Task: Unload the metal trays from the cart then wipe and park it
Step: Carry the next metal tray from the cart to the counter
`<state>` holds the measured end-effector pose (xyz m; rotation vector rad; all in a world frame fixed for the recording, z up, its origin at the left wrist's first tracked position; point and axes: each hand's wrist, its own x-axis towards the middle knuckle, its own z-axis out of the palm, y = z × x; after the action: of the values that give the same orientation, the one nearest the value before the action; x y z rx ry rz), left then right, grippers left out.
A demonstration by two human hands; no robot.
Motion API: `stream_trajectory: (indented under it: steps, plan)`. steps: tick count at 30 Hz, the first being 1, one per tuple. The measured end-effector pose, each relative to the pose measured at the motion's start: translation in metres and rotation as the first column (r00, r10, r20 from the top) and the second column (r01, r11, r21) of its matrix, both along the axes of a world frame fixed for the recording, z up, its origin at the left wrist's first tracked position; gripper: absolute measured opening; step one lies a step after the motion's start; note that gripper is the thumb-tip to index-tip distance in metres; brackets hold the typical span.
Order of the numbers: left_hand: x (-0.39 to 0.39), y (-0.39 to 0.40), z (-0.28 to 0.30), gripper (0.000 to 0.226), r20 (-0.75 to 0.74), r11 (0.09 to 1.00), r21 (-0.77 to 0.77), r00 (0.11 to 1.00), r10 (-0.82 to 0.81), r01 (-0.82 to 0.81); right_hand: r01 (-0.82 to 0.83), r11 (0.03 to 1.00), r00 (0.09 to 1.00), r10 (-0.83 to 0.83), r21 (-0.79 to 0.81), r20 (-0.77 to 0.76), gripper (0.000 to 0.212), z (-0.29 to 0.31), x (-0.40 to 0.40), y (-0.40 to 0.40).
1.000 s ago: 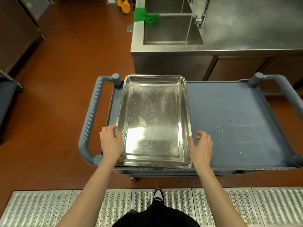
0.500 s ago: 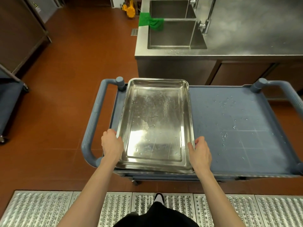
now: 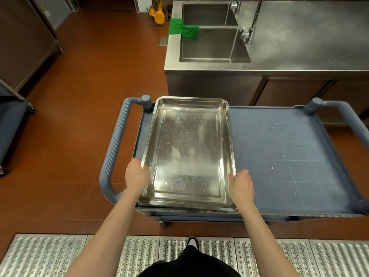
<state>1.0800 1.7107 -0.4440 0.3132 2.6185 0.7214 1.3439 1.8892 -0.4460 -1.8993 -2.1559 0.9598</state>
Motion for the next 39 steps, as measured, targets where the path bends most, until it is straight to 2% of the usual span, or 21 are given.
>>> stream_trajectory:
  steps: [4,11,18,29,39]
  plan:
    - [0.008,0.000,-0.004,0.020,-0.060,0.994,0.095,0.996,0.066,-0.060,-0.011,0.998,1.000,0.011,0.061,0.001,0.028,-0.002,-0.001,-0.004]
    - [0.022,0.003,0.005,0.018,-0.081,0.967,0.195,0.980,0.182,-0.164,0.074,0.995,0.981,-0.062,0.064,-0.182,0.031,-0.003,0.011,-0.005]
    - [0.025,-0.002,0.017,0.015,-0.094,0.947,0.269,0.974,0.207,-0.175,0.109,0.992,0.949,-0.084,0.066,-0.305,0.039,0.006,0.011,-0.008]
    - [0.013,0.016,0.042,0.021,-0.034,0.938,0.336,0.994,0.100,-0.083,0.240,0.961,0.904,-0.170,0.139,-0.391,0.046,0.047,0.022,-0.019]
    - [0.017,0.048,0.064,0.012,-0.016,0.879,0.451,0.987,-0.163,0.152,0.462,0.867,0.836,-0.354,0.189,-0.418,0.047,0.061,0.056,-0.055]
